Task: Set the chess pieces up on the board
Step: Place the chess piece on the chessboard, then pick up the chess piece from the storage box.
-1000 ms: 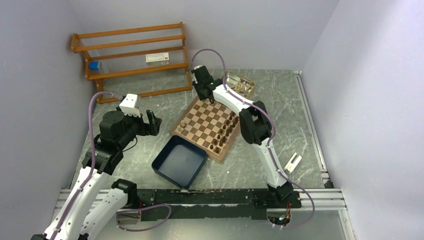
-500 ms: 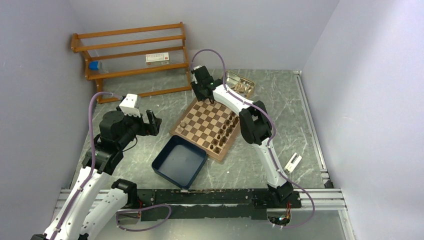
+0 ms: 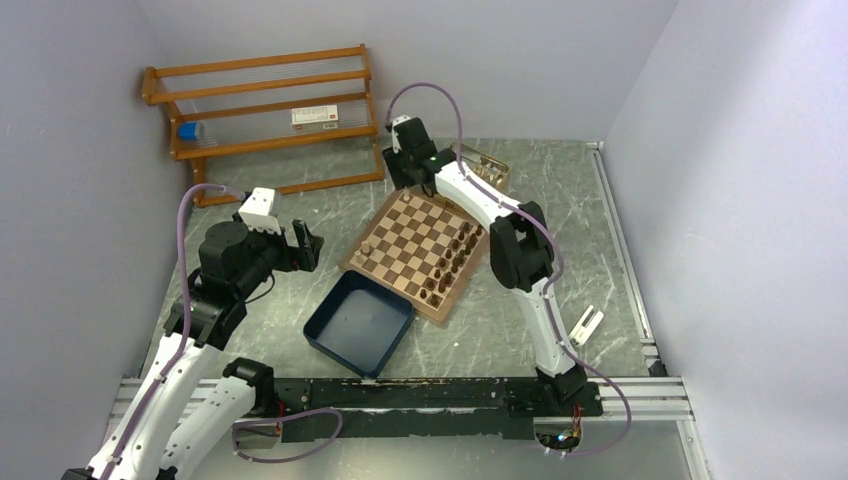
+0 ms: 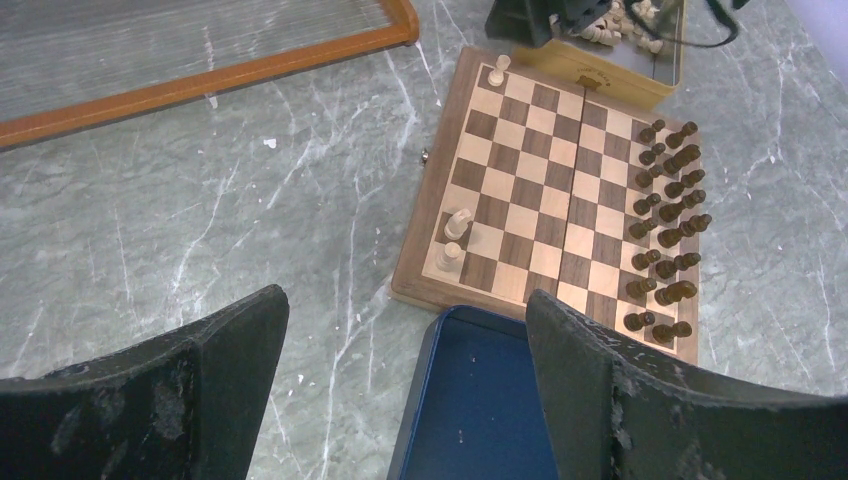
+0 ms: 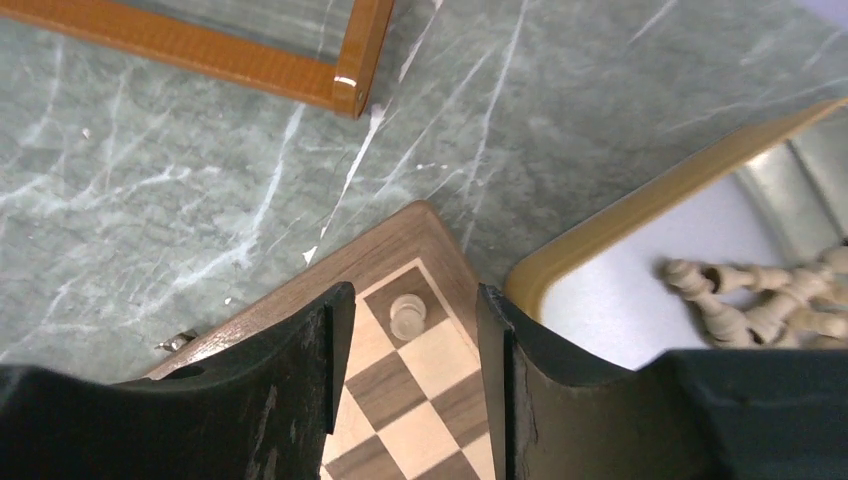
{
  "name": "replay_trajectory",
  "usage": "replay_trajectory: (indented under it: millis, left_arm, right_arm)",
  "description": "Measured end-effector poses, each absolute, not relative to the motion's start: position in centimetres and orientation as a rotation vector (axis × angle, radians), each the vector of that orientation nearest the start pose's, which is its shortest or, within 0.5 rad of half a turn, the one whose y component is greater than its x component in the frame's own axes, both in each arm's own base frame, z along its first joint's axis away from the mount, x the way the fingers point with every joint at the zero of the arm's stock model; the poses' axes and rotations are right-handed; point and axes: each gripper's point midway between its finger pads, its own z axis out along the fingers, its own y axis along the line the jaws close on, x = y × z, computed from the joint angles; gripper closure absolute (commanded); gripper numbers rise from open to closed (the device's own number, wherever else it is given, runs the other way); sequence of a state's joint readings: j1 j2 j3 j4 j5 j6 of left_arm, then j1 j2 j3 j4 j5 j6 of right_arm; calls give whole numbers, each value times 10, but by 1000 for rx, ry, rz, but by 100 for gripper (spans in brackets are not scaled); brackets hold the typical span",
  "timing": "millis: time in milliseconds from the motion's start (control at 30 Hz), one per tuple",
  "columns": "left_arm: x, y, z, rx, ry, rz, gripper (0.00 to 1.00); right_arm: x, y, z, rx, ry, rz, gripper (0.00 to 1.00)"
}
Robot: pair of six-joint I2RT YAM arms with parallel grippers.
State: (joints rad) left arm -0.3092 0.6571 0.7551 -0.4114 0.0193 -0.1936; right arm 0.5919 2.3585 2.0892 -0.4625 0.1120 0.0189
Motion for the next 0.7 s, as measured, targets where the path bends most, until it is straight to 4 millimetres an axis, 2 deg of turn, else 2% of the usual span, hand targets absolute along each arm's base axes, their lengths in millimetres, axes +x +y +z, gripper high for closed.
replay_trajectory:
  millis: [167,267,333,400,600,700]
  left_arm:
    - [257,-94,243,123,1896,-361,7]
    - [257,-94,243,123,1897,-361,7]
    - [257,-94,243,123,1897,-362,7]
    - [257,-94,243,123,1897,-361,7]
    - [257,-94,243,123,1897,-361,7]
    - [257,-94,243,123,1897,-361,7]
  right_arm:
    - [530,310,133,-539,2170,186,58]
    - [537,288,152,-483,2139,161,62]
    - [543,272,157,-445,2134,134,64]
    - [550,249,156,-399,2140,91,66]
    - [562,189,131,-285,2191,-41,68]
    - [566,167,119,-241,2208,-76,68]
